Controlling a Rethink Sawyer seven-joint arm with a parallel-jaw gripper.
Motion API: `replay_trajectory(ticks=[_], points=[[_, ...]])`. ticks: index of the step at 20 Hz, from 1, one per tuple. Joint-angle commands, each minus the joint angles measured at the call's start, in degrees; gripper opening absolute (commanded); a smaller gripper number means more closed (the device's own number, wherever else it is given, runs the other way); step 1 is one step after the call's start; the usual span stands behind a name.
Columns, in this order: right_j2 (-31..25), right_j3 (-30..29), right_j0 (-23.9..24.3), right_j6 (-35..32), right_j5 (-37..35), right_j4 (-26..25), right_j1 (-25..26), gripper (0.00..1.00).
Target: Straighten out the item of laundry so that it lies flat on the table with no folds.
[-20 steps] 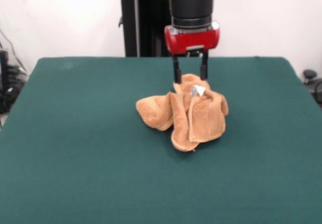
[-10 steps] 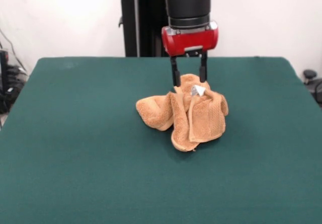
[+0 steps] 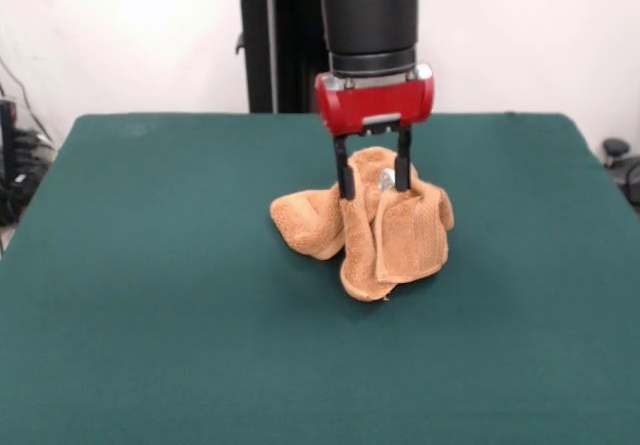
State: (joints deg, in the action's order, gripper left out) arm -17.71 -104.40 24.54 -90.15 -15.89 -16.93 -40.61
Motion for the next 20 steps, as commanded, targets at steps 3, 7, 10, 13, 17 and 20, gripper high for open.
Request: replay_trajectory(ticks=[3, 7, 10, 13, 17, 20], points=[[-5.3, 6.7, -0.2, 2.9, -6.8, -2.3, 4.3, 1.00], [-5.5, 5.6, 0.3, 3.1, -6.3, -2.8, 4.0, 1.00], [-5.1, 4.7, -0.1, 2.5, -5.2, -3.4, 4.3, 1.00], [-4.8, 4.0, -0.6, 2.4, -5.0, -3.9, 5.3, 1.00], [-4.8, 3.6, -0.6, 2.6, -5.0, -4.1, 6.2, 1.00], [-4.6, 3.6, -0.8, 2.4, -3.7, -4.9, 7.0, 1.00]])
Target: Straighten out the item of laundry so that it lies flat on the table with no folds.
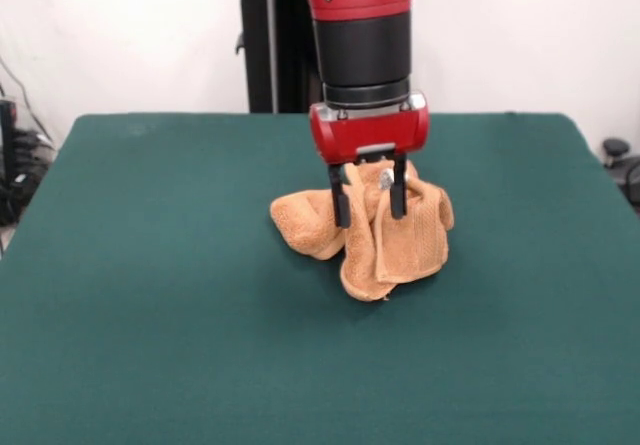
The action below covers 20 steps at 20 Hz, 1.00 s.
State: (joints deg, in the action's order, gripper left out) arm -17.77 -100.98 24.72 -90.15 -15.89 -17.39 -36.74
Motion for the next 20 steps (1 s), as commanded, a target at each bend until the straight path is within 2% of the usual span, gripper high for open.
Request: replay_trajectory(ticks=[1, 13, 20], points=[[-4.6, 0.1, -0.9, 2.5, -3.1, -4.9, 3.5, 1.00], [-4.4, 1.1, -1.0, 1.2, -1.1, -9.0, 5.1, 1.00], [-6.5, 0.1, 0.6, -0.2, 2.5, -10.0, 4.6, 1.00]])
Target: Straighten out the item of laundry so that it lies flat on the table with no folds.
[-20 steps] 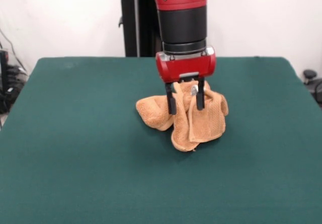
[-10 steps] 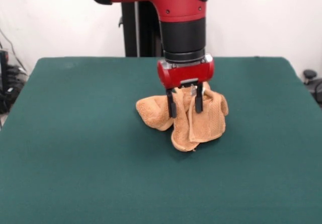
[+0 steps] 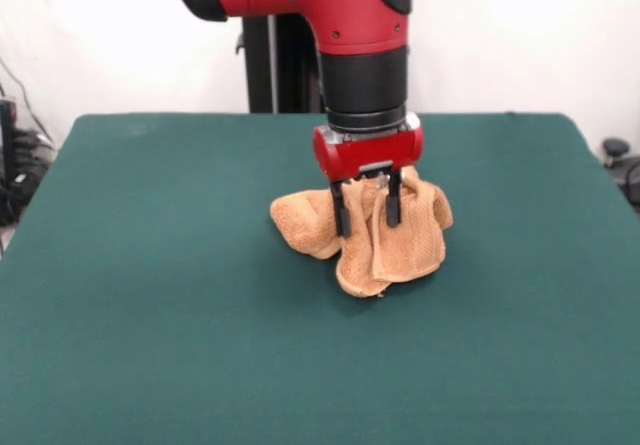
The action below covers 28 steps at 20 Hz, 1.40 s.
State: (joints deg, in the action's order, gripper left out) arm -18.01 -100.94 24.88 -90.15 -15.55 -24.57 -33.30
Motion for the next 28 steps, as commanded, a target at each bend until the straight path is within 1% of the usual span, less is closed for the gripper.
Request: replay_trajectory(ticks=[1, 5, 12, 20, 26, 28], points=[[-6.8, 0.0, 0.8, -0.4, 3.0, -3.0, 1.4, 1.00], [-7.0, 0.1, 0.8, -0.8, 4.0, -3.6, 2.0, 1.00], [-8.6, -0.7, 1.9, -1.2, 6.0, -3.9, 1.7, 1.00], [-10.1, -1.2, 2.9, -1.0, 5.9, -4.3, 2.3, 1.00], [-13.1, -2.3, 4.7, -0.5, 6.0, -4.9, 2.7, 1.00], [-12.8, -2.0, 4.4, -0.8, 5.7, -5.2, 2.9, 1.00]])
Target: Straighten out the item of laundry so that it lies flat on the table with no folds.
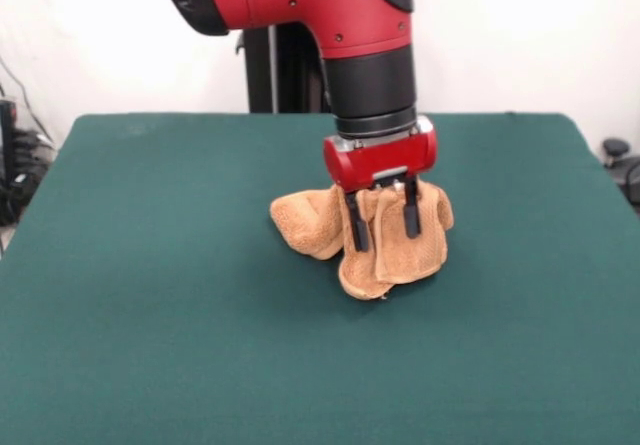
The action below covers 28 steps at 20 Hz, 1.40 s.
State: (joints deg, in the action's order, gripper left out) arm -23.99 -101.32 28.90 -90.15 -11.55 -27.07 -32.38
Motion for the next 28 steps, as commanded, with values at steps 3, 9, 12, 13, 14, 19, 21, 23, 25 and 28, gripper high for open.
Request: replay_trajectory(ticks=[3, 9, 12, 13, 14, 19, 21, 23, 25, 28], points=[[-5.0, -0.5, -0.9, -1.3, 0.8, -3.2, 2.1, 1.00], [-1.6, 1.1, -3.1, -1.3, -1.0, -4.0, 2.0, 1.00], [-0.5, 1.4, -3.6, -1.1, -2.1, -4.4, 1.6, 1.00], [-0.2, 1.5, -3.9, -1.1, -2.5, -4.5, 1.4, 1.00], [-0.1, 1.7, -3.9, -1.2, -2.4, -4.6, 1.5, 1.00], [1.4, 2.6, -4.9, -1.6, -3.8, -5.4, 1.2, 1.00], [1.9, 3.0, -5.2, -1.6, -4.3, -5.8, 1.3, 1.00], [2.3, 3.3, -5.5, -1.6, -4.6, -6.0, 0.9, 1.00], [2.7, 3.3, -5.7, -1.4, -4.8, -6.0, 0.3, 1.00], [2.9, 3.2, -5.7, -1.1, -4.9, -6.0, -0.5, 1.00]])
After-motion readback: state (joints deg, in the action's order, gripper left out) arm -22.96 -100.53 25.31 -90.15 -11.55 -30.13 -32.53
